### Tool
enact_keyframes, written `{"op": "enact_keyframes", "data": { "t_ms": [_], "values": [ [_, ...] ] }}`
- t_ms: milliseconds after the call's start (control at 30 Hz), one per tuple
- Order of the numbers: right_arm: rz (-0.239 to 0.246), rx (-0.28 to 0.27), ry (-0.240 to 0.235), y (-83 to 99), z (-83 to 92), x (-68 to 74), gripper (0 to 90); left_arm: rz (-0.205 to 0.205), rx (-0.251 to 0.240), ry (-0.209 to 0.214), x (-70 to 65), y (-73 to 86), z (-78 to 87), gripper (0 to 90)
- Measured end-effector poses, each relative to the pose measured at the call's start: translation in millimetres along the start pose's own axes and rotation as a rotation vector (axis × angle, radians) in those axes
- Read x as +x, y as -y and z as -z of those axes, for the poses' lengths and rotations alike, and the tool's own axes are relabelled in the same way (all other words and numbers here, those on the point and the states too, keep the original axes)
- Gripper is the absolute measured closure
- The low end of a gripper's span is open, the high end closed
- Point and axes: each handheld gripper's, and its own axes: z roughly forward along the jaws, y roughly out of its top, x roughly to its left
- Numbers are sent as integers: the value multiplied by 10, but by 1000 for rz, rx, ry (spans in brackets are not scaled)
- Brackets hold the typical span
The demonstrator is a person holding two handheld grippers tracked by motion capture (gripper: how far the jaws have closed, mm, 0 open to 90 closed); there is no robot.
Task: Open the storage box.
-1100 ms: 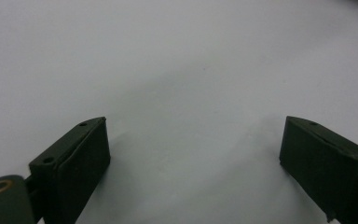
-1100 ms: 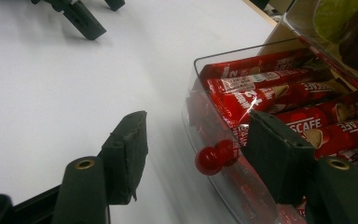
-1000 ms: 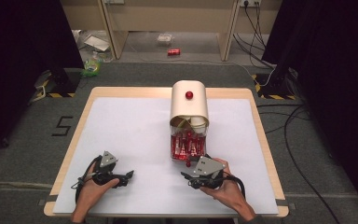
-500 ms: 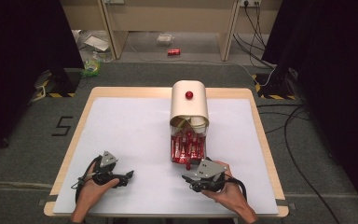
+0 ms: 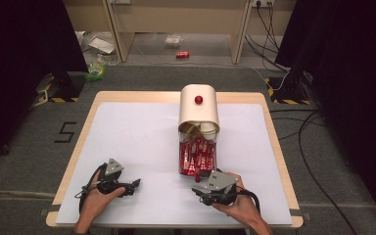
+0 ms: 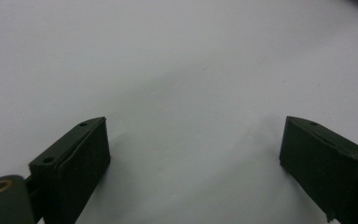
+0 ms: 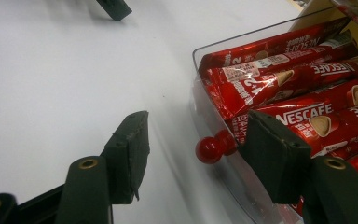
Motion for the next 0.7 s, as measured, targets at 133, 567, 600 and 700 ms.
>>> {"op": "enact_keyframes", "data": {
  "t_ms": [133, 567, 600, 700],
  "values": [
    [-3, -3, -3, 6, 10, 10, 405, 0, 0, 0, -1, 0, 0, 77],
    [14, 5, -26, 15, 88, 98, 398, 1, -1, 0, -2, 1, -1, 77],
    [12, 5, -28, 18, 96, 108, 398, 1, -1, 0, -2, 1, -1, 77],
    [14, 1, -28, 27, 114, 128, 397, 0, -1, 0, -2, 1, -1, 77]
  ]
}}
